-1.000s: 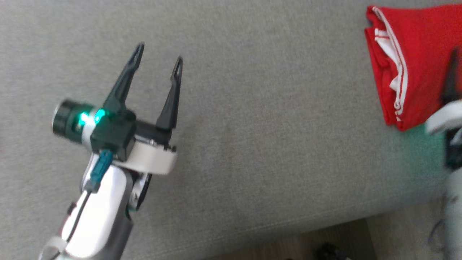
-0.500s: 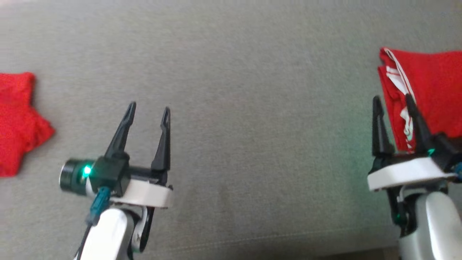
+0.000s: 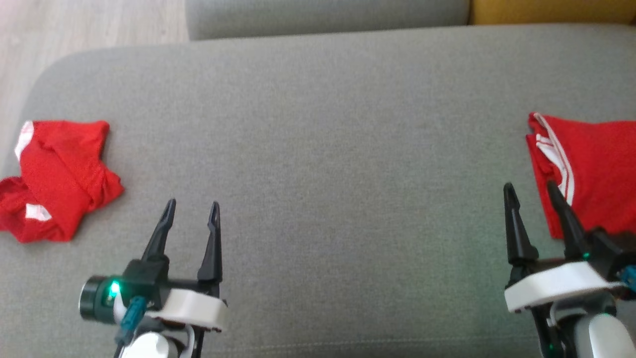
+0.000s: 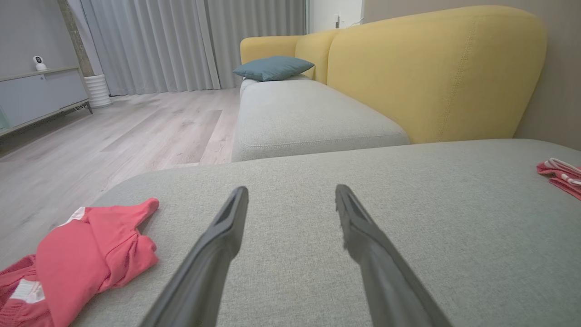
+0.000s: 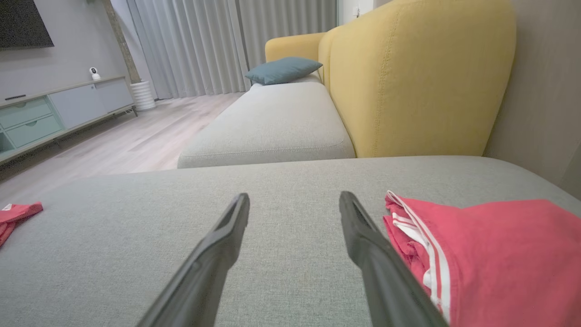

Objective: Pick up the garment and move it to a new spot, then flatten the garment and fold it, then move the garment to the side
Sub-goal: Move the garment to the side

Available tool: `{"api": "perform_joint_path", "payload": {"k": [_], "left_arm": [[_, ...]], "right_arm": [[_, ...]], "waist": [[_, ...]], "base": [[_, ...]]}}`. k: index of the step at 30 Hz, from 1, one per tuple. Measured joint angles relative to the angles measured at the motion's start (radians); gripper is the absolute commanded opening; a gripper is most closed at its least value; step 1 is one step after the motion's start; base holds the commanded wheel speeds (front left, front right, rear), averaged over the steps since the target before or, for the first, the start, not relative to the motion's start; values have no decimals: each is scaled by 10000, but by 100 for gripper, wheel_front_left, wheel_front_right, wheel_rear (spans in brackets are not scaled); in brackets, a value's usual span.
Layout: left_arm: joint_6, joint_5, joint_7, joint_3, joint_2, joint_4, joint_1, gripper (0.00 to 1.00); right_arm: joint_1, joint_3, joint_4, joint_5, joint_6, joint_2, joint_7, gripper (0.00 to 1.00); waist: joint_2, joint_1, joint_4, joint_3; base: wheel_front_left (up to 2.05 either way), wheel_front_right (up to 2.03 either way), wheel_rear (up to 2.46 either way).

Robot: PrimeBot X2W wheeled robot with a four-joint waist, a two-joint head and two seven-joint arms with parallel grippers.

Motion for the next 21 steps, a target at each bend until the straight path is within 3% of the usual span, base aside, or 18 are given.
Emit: {"api": "perform_joint_path", "payload": {"k": [11, 21], "left_arm": [[173, -102, 180, 8, 242, 174, 591, 100], [272, -102, 232, 4, 311, 176, 662, 100]], "right_arm": [[991, 54, -585, 309, 0, 23, 382, 100], [1066, 144, -756, 303, 0, 25, 479, 100]], "waist": [[0, 0, -164, -891], [0, 0, -159, -994]], "base": [[0, 0, 0], [0, 0, 0]]}}
